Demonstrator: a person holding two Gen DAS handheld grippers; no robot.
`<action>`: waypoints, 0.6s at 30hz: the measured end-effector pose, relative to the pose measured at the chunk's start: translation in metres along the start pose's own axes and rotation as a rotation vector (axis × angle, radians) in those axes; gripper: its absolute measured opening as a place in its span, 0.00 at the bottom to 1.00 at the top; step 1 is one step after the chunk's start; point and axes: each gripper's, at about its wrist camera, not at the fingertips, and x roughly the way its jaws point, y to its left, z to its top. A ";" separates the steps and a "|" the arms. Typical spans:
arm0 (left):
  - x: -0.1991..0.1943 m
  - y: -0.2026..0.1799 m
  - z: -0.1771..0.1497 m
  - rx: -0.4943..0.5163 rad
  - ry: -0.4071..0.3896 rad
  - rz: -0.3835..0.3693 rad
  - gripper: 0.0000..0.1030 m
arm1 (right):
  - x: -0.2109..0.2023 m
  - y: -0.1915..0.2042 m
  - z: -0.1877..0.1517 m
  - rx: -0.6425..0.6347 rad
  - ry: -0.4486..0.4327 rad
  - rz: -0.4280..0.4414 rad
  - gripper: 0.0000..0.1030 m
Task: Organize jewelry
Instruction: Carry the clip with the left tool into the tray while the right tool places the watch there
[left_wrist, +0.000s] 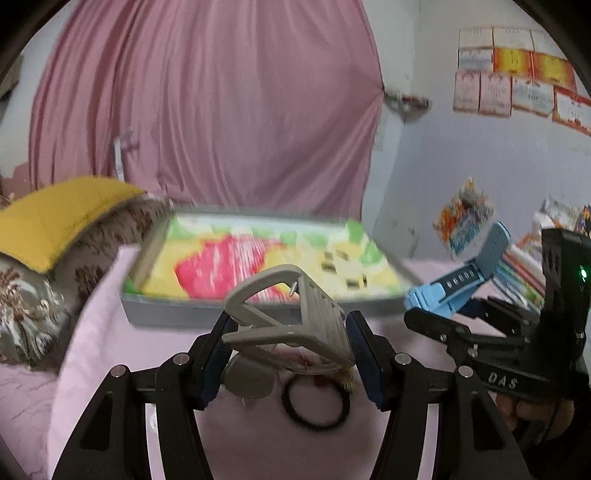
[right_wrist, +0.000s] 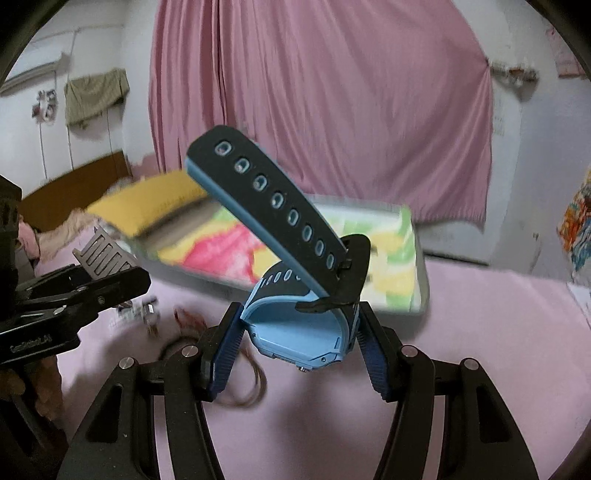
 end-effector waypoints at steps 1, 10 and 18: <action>-0.002 0.001 0.005 0.005 -0.027 0.008 0.56 | 0.000 0.001 0.006 -0.002 -0.026 -0.001 0.54; 0.003 0.013 0.046 0.063 -0.232 0.091 0.56 | 0.024 0.015 0.053 -0.048 -0.230 -0.055 0.54; 0.046 0.036 0.077 0.034 -0.190 0.123 0.56 | 0.084 0.014 0.073 -0.021 -0.153 -0.057 0.54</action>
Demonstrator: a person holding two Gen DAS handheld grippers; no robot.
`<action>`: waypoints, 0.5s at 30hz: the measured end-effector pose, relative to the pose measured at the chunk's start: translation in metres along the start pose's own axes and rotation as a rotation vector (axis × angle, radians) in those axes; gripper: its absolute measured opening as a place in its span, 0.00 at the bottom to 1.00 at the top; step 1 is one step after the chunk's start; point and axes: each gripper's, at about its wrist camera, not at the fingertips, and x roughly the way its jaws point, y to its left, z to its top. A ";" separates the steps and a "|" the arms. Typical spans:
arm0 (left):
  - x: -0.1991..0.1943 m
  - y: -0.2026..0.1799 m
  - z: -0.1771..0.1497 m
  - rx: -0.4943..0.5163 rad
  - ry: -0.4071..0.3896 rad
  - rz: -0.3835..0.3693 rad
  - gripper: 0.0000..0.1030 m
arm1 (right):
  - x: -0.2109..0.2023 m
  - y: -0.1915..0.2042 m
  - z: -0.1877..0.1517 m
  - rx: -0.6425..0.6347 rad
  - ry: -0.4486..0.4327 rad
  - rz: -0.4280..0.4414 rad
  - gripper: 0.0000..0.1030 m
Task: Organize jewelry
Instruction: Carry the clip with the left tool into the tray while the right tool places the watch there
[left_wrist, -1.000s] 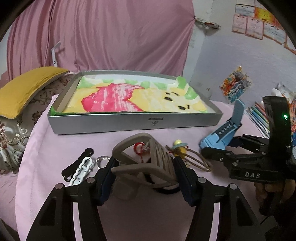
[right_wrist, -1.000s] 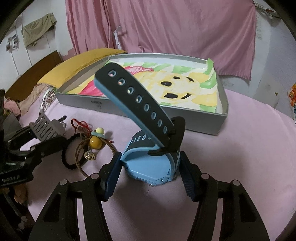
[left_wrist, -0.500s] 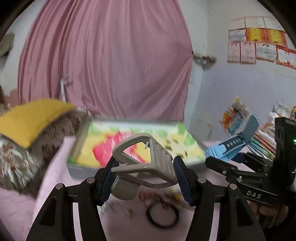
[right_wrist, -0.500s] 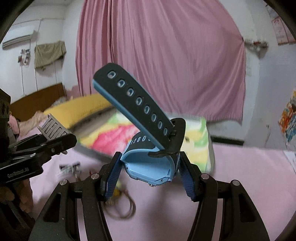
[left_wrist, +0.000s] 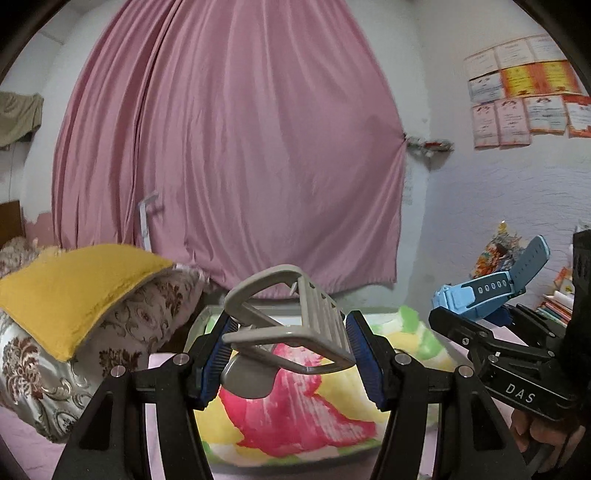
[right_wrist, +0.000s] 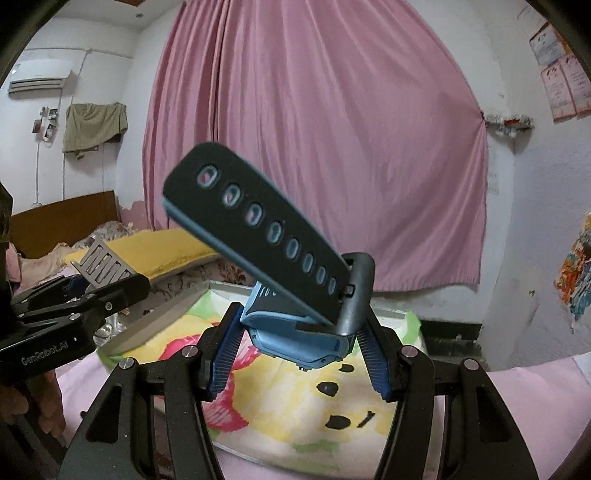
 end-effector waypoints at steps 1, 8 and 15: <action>0.005 0.002 -0.001 -0.007 0.022 0.003 0.56 | 0.007 -0.001 -0.001 0.007 0.027 0.003 0.54; 0.051 0.022 -0.016 -0.084 0.265 0.042 0.56 | 0.054 -0.011 -0.017 0.053 0.232 0.026 0.54; 0.076 0.025 -0.033 -0.098 0.428 0.049 0.57 | 0.089 -0.016 -0.033 0.075 0.399 0.053 0.54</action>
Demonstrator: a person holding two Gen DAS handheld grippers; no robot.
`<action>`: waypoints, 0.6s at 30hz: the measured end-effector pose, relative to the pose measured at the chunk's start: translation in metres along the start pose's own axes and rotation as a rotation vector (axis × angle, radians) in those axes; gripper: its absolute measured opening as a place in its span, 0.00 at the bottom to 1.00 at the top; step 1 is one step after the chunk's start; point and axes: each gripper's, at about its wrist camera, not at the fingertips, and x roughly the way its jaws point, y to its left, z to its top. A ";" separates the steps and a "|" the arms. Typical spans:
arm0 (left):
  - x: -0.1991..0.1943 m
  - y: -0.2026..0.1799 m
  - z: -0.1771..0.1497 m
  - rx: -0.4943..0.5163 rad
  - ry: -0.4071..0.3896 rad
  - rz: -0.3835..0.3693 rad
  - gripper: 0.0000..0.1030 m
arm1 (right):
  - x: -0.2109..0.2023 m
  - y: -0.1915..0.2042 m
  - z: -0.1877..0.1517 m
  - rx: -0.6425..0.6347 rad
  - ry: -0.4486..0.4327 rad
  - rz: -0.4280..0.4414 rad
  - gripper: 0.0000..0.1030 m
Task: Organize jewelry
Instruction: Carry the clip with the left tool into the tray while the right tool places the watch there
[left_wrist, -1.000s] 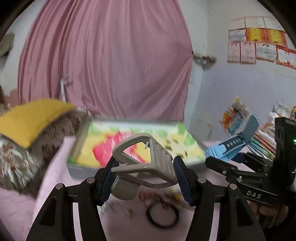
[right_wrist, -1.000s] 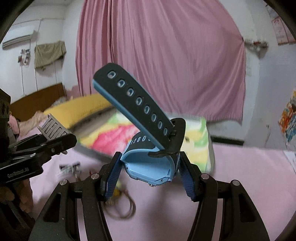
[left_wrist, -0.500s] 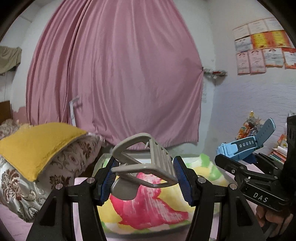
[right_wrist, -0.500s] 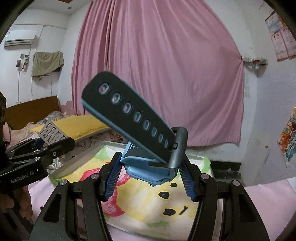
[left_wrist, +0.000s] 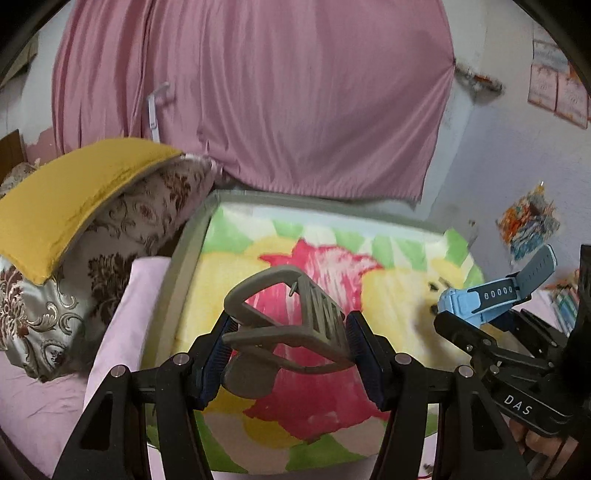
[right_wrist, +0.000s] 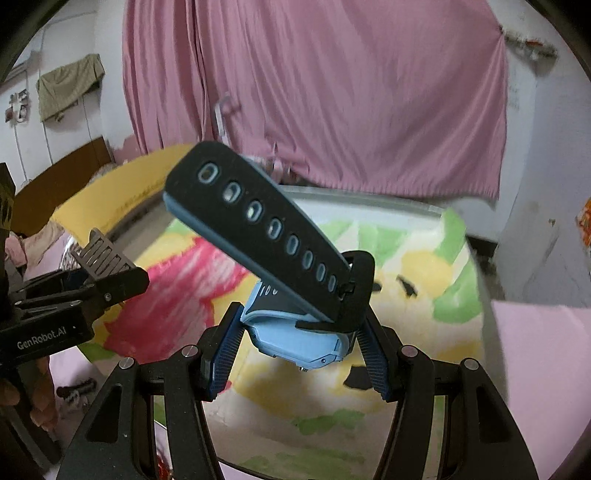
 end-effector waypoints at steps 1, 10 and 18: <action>0.003 0.000 -0.001 0.002 0.015 0.002 0.57 | 0.004 -0.001 0.000 0.010 0.017 0.007 0.54; 0.013 -0.001 -0.008 0.004 0.095 -0.012 0.57 | 0.034 -0.008 -0.013 0.063 0.078 0.046 0.54; -0.004 0.000 -0.011 0.008 0.065 -0.064 0.72 | 0.017 -0.004 -0.029 0.073 0.023 0.043 0.62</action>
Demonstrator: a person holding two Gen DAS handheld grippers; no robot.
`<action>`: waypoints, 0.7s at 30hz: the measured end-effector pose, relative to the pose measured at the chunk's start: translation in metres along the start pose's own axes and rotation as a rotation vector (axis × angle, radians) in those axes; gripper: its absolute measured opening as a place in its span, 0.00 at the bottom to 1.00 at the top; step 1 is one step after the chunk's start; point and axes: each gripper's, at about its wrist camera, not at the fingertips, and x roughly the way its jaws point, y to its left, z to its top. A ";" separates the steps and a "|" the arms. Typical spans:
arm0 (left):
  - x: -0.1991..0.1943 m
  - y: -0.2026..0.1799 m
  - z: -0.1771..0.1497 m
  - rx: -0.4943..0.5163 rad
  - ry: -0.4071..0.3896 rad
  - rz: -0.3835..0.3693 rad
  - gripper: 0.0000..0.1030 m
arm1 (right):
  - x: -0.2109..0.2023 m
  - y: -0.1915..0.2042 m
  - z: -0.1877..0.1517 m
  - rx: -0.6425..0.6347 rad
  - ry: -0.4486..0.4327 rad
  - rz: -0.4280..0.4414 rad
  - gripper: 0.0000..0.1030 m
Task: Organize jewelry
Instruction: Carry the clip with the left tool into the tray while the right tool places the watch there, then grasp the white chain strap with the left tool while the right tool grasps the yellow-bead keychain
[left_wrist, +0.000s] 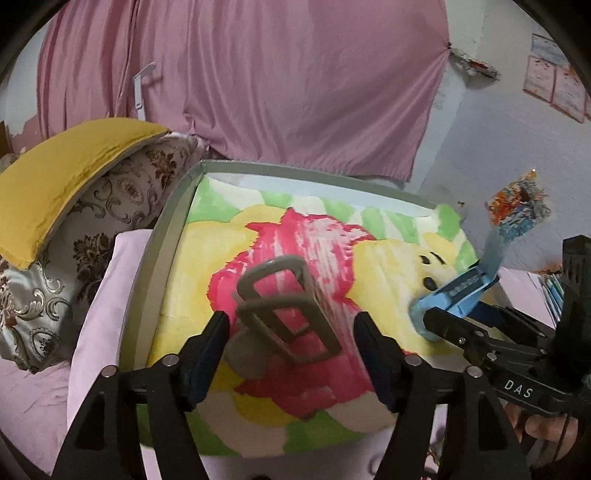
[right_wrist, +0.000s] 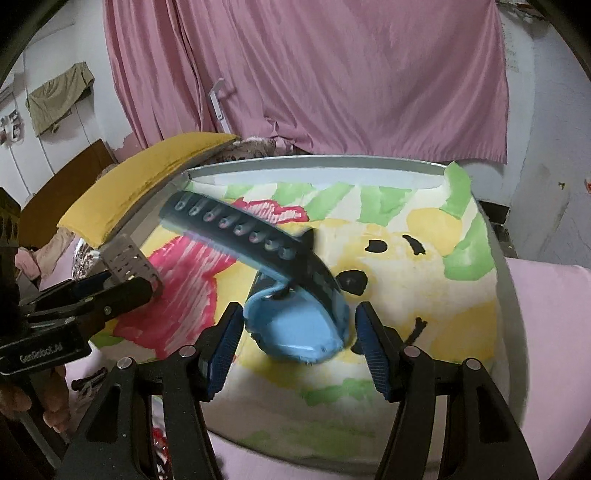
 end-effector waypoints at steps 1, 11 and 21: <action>-0.004 0.000 -0.002 0.001 -0.014 0.004 0.74 | -0.006 0.000 -0.002 0.002 -0.014 -0.002 0.62; -0.060 0.004 -0.022 0.001 -0.214 0.002 0.95 | -0.083 0.001 -0.022 0.004 -0.254 0.006 0.95; -0.110 0.008 -0.057 0.084 -0.361 0.043 0.99 | -0.131 0.026 -0.051 -0.144 -0.356 -0.021 0.98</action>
